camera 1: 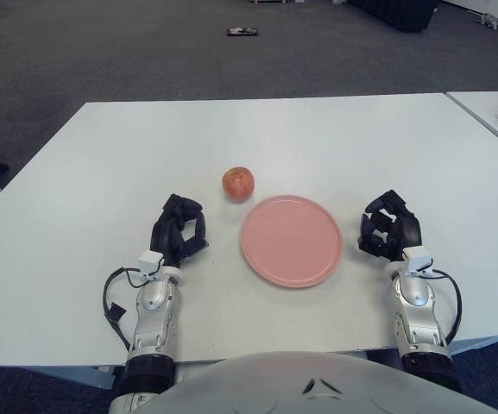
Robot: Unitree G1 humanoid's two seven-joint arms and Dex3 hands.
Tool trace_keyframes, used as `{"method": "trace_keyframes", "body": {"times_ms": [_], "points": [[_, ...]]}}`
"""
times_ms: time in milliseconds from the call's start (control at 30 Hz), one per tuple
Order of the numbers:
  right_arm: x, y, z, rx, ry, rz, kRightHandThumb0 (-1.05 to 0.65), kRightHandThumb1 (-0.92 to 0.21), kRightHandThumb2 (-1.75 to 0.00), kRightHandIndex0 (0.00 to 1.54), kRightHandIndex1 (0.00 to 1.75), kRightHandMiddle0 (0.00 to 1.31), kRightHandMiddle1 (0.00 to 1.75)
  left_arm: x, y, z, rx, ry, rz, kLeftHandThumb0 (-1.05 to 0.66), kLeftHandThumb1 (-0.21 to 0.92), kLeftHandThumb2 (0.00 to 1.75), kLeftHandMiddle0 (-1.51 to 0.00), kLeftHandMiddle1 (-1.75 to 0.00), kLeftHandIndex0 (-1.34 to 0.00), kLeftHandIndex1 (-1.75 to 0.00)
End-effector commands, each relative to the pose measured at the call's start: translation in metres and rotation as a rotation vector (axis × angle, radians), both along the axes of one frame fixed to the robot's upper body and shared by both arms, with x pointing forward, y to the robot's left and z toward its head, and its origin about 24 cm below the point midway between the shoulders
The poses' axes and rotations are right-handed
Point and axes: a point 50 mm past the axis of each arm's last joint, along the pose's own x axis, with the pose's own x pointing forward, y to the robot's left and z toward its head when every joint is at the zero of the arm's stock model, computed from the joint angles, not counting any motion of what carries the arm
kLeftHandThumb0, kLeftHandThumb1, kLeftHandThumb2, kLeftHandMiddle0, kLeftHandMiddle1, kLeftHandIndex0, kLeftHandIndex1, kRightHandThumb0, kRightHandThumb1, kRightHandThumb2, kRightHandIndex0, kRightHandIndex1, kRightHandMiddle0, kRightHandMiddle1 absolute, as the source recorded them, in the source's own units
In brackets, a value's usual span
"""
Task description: Put the apple into the plate.
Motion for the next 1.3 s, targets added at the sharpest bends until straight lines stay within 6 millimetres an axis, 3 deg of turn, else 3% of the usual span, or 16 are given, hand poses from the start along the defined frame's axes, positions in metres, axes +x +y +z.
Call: {"method": "trace_keyframes", "body": {"times_ms": [0, 133, 267, 567, 600, 700, 800, 867, 1000, 1033, 1167, 1267], "points": [[0.000, 0.000, 0.001, 0.010, -0.010, -0.004, -0.46, -0.39, -1.24, 0.95, 1.75, 0.55, 1.75, -0.004, 0.004, -0.005, 0.100, 0.006, 0.032, -0.42, 0.51, 1.09, -0.99, -1.75, -0.46, -1.75], [0.000, 0.000, 0.000, 0.011, -0.013, -0.004, -0.46, -0.39, -1.24, 0.95, 1.75, 0.55, 1.75, -0.002, 0.006, 0.001, 0.221, -0.044, 0.072, -0.42, 0.51, 1.09, -0.99, -1.75, -0.46, -1.75], [0.000, 0.001, 0.000, 0.013, -0.008, -0.011, -0.45, -0.40, -1.22, 0.92, 1.75, 0.54, 1.75, 0.009, 0.010, 0.025, 0.401, -0.126, 0.097, -0.41, 0.54, 1.05, -0.97, -1.75, -0.44, -1.75], [0.000, 0.001, -0.001, 0.017, -0.010, 0.007, -0.45, -0.41, -1.21, 0.94, 1.75, 0.54, 1.75, 0.031, 0.025, 0.054, 0.719, -0.263, 0.041, -0.40, 0.58, 0.99, -0.88, -1.75, -0.41, -1.75], [0.000, 0.001, -0.002, 0.018, -0.007, 0.008, -0.45, -0.41, -1.21, 0.94, 1.75, 0.54, 1.75, 0.032, 0.025, 0.059, 0.756, -0.281, 0.023, -0.40, 0.58, 0.99, -0.84, -1.75, -0.41, -1.75], [0.000, 0.000, -0.002, 0.015, 0.000, 0.012, -0.45, -0.40, -1.23, 0.95, 1.75, 0.54, 1.75, 0.034, 0.031, 0.061, 0.851, -0.296, -0.012, -0.40, 0.63, 0.92, -0.46, -1.71, -0.37, -1.75], [0.000, 0.000, -0.003, 0.008, -0.002, 0.014, -0.45, -0.40, -1.23, 0.94, 1.75, 0.55, 1.75, 0.042, 0.040, 0.065, 0.964, -0.287, -0.039, -0.40, 0.63, 0.91, -0.23, -1.66, -0.37, -1.75], [0.000, 0.000, -0.003, 0.006, -0.004, 0.014, -0.45, -0.40, -1.22, 0.94, 1.75, 0.54, 1.75, 0.046, 0.044, 0.068, 1.034, -0.279, -0.054, -0.61, 0.47, 1.03, -0.09, -1.60, -0.15, -1.66], [0.001, 0.001, -0.003, 0.008, -0.004, 0.017, -0.45, -0.41, -1.22, 0.94, 1.75, 0.54, 1.75, 0.058, 0.047, 0.073, 1.140, -0.270, -0.076, -0.75, 0.36, 1.07, -0.02, -1.44, -0.04, -1.48], [0.001, 0.002, -0.003, 0.009, -0.002, 0.018, -0.45, -0.41, -1.21, 0.93, 1.75, 0.53, 1.75, 0.062, 0.048, 0.076, 1.172, -0.270, -0.082, -0.79, 0.34, 1.05, -0.01, -1.24, -0.02, -1.30], [0.002, 0.002, -0.005, 0.018, 0.014, 0.000, -0.45, -0.42, -1.20, 0.92, 1.75, 0.53, 1.75, 0.074, 0.047, 0.086, 1.236, -0.291, -0.096, -0.87, 0.33, 0.99, 0.00, -0.86, -0.01, -0.90], [0.003, 0.003, -0.004, 0.018, 0.002, -0.008, -0.44, -0.43, -1.19, 0.90, 1.75, 0.52, 1.75, 0.082, 0.042, 0.095, 1.270, -0.330, -0.110, -0.95, 0.39, 0.92, 0.00, -0.54, 0.00, -0.52]]}}
